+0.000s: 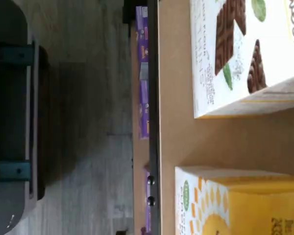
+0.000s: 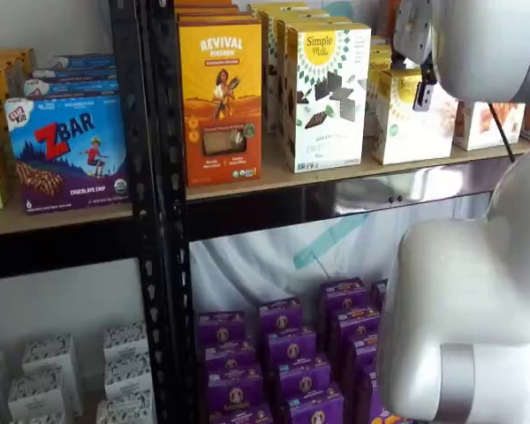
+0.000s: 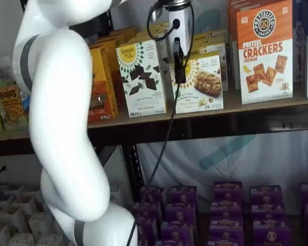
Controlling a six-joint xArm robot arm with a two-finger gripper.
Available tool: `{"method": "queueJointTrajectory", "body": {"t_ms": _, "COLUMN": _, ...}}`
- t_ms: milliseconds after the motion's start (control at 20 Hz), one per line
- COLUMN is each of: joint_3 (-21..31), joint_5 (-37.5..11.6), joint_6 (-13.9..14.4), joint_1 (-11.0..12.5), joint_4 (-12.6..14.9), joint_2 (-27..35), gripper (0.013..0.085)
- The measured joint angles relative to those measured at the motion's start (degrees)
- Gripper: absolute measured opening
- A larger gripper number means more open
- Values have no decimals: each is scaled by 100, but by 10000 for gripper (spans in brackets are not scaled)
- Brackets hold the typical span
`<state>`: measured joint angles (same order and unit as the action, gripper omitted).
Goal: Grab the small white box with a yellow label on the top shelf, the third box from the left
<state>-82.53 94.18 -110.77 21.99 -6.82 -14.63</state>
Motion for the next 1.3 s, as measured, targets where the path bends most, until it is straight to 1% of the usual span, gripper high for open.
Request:
{"method": "queueJointTrajectory", "body": {"t_ms": 150, "joint_3": -56, "joint_5": 50, "joint_6": 13, "joint_1": -16, "joint_4": 37, "joint_2": 48, "gripper": 850}}
{"method": "queueJointTrajectory", "body": {"t_ms": 300, "joint_3": -104, "joint_5": 99, "joint_6": 8, "joint_1": 2, "joint_4": -12, "joint_2": 81, "gripper": 850}}
{"method": "queueJointTrajectory", "body": {"t_ms": 400, "joint_3": -118, "joint_5": 111, "joint_6": -5, "joint_1": 26, "joint_4": -71, "joint_2": 86, "gripper": 770}}
{"method": "queueJointTrajectory", "body": {"t_ms": 450, "joint_3": -116, "joint_5": 106, "joint_6": -9, "joint_1": 31, "joint_4": -83, "joint_2": 82, "gripper": 770}}
{"method": "queueJointTrajectory", "body": {"t_ms": 500, "joint_3": -110, "joint_5": 97, "joint_6": -13, "joint_1": 36, "joint_4": -93, "joint_2": 75, "gripper": 730}}
{"method": "queueJointTrajectory", "body": {"t_ms": 550, "joint_3": -108, "joint_5": 92, "joint_6": -17, "joint_1": 42, "joint_4": -101, "joint_2": 71, "gripper": 730}}
{"method": "queueJointTrajectory", "body": {"t_ms": 650, "joint_3": -97, "joint_5": 77, "joint_6": -30, "joint_1": 59, "joint_4": -129, "joint_2": 57, "gripper": 650}}
{"method": "queueJointTrajectory", "body": {"t_ms": 700, "joint_3": -90, "joint_5": 69, "joint_6": -35, "joint_1": 66, "joint_4": -142, "joint_2": 50, "gripper": 650}}
{"method": "queueJointTrajectory", "body": {"t_ms": 750, "joint_3": -83, "joint_5": 58, "joint_6": -44, "joint_1": 78, "joint_4": -163, "joint_2": 43, "gripper": 610}}
{"method": "queueJointTrajectory", "body": {"t_ms": 1150, "joint_3": 205, "joint_5": -341, "joint_6": -143, "joint_1": 208, "joint_4": -526, "joint_2": -170, "gripper": 610}}
{"method": "queueJointTrajectory", "body": {"t_ms": 1200, "joint_3": 228, "joint_5": -371, "joint_6": -147, "joint_1": 212, "joint_4": -541, "joint_2": -186, "gripper": 570}}
{"method": "queueJointTrajectory", "body": {"t_ms": 1250, "joint_3": 244, "joint_5": -391, "joint_6": -149, "joint_1": 212, "joint_4": -543, "joint_2": -198, "gripper": 570}}
{"method": "queueJointTrajectory", "body": {"t_ms": 1300, "joint_3": 265, "joint_5": -412, "joint_6": -150, "joint_1": 210, "joint_4": -542, "joint_2": -213, "gripper": 530}}
